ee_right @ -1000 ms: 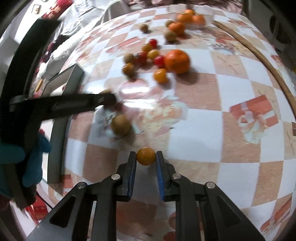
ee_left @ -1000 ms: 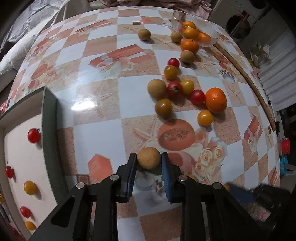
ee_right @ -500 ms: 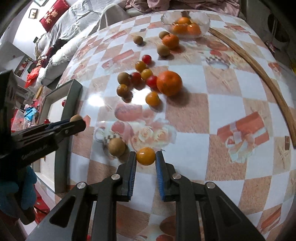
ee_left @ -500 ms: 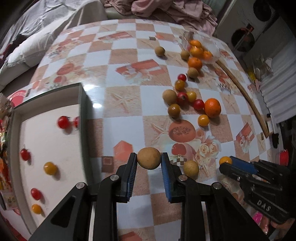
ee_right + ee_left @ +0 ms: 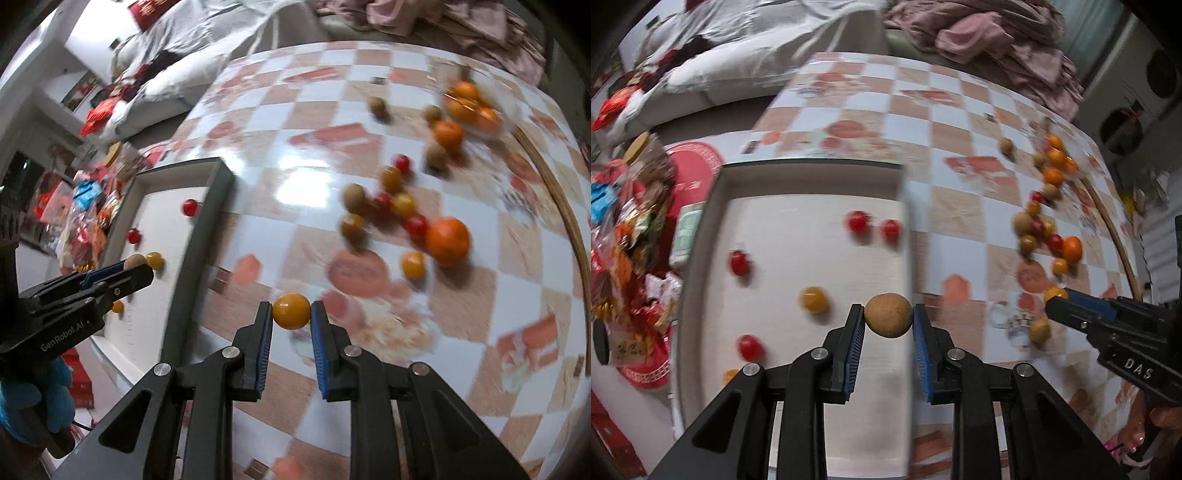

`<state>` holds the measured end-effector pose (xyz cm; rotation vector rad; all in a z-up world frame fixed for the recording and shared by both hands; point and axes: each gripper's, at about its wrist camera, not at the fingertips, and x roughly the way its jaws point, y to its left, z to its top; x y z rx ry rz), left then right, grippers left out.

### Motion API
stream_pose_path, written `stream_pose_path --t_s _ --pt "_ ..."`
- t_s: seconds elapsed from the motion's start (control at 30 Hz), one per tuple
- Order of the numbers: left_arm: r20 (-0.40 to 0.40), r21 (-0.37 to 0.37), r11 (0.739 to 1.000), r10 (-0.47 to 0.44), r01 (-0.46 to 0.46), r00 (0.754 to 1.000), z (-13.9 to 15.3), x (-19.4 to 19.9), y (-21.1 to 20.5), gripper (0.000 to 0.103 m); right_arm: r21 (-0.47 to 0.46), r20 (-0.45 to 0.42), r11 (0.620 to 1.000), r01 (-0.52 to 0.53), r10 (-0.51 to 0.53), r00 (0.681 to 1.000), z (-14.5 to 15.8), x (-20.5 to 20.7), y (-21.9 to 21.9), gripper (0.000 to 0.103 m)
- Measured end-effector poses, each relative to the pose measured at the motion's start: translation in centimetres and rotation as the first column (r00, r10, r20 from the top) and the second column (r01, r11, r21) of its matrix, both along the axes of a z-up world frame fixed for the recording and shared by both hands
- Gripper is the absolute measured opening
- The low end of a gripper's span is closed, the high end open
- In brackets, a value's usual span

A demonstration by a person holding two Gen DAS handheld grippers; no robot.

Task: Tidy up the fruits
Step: 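Carry the brown fruit in the left tool over the tray while the right tool carries its yellow tomato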

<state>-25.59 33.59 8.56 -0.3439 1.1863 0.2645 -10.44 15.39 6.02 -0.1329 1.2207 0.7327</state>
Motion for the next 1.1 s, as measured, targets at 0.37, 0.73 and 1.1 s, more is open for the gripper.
stream_pose_path --t_s 0.37,0.73,1.1 --pt "-0.015 0.040 0.987 0.153 -0.152 0.988 -1.5 -1.4 8.7 0.028 0.030 -0.015 0.982 -0.187 0.188 0.982 0.8 -0.2 9.5 0.023" --pt "-0.034 0.066 0.986 0.155 -0.152 0.987 -4.6 2.7 12.5 0.028 -0.016 -0.049 0.960 -0.281 0.280 0.959 -1.6 -0.3 16.8 0.023" --pt "-0.067 0.074 0.991 0.118 -0.113 0.991 -6.2 4.4 13.6 0.028 -0.114 -0.050 0.936 -0.333 0.329 0.943 -4.4 -0.5 18.7 0.023"
